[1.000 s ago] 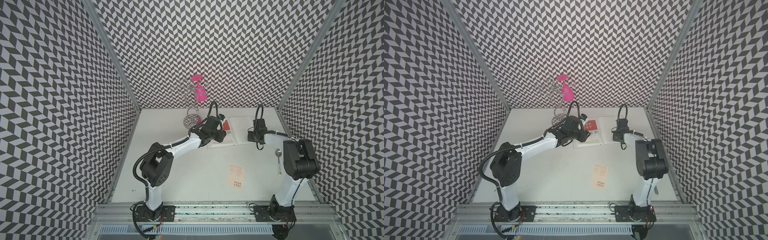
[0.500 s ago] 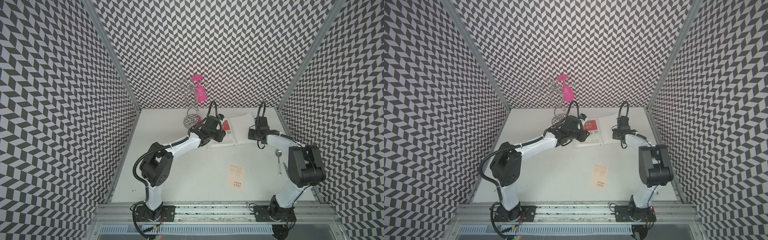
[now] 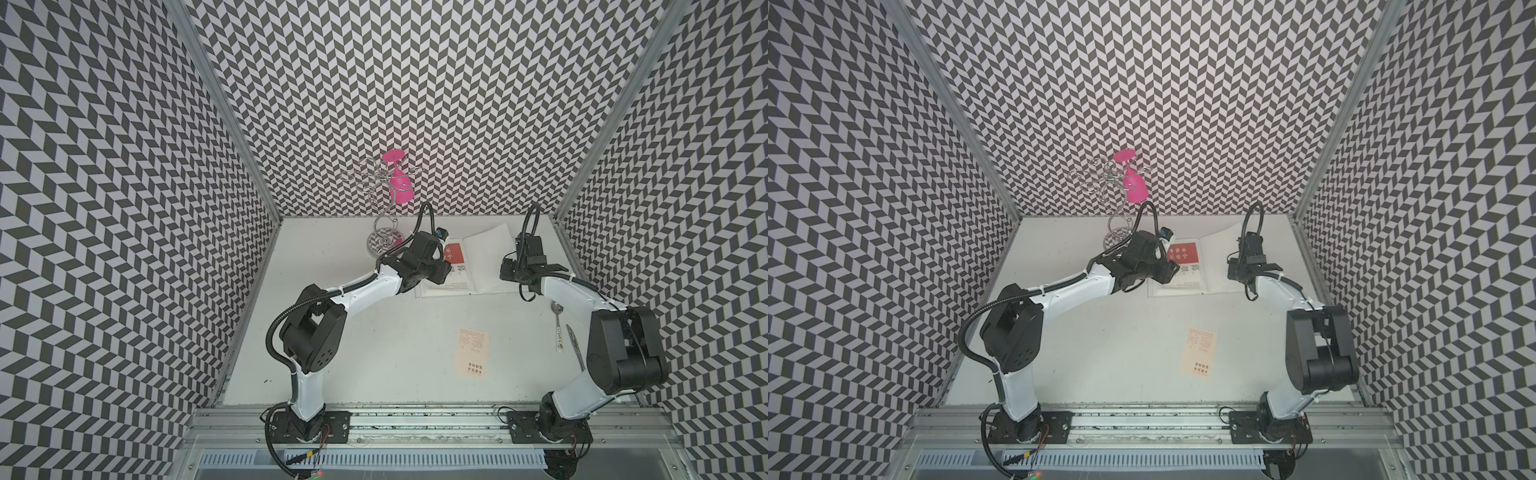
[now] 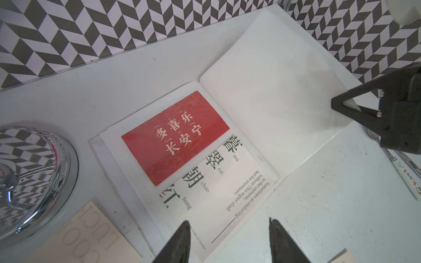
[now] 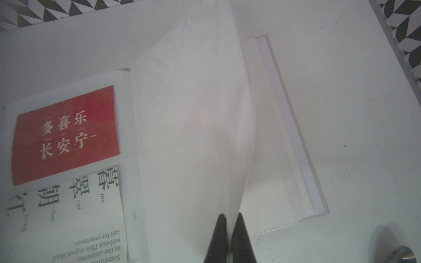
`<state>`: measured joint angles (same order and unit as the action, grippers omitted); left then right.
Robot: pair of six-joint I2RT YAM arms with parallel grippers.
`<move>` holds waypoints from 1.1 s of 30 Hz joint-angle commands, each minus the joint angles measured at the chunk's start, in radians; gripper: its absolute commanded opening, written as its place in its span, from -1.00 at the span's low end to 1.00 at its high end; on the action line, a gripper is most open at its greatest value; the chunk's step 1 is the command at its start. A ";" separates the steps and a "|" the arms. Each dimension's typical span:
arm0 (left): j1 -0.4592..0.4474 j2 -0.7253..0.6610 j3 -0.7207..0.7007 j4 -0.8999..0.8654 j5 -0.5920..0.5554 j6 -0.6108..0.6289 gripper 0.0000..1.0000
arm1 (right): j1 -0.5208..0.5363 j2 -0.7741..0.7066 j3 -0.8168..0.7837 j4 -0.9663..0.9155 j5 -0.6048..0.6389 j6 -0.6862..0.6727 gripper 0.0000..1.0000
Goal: Place the photos into the photo albums
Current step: Turn the page of the photo album at the center of the board.
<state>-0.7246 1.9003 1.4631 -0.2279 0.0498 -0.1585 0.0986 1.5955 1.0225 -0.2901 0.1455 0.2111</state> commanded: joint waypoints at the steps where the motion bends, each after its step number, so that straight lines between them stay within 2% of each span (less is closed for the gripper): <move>1: 0.005 0.008 0.033 -0.013 0.002 -0.013 0.13 | -0.014 -0.050 -0.013 -0.005 0.024 0.011 -1.00; 11: 0.008 0.007 0.032 -0.014 0.005 -0.019 0.13 | -0.001 -0.056 0.029 -0.013 -0.073 -0.005 -1.00; 21: 0.017 0.003 0.029 -0.012 -0.007 -0.027 0.13 | 0.121 -0.048 0.048 0.015 -0.103 0.014 -0.96; 33: 0.062 -0.024 0.003 0.011 -0.032 -0.082 0.13 | 0.254 0.016 0.055 0.109 -0.264 0.077 -0.88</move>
<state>-0.6735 1.8999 1.4685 -0.2333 0.0433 -0.2115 0.3214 1.5780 1.0512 -0.2379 -0.0616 0.2581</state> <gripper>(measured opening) 0.563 0.065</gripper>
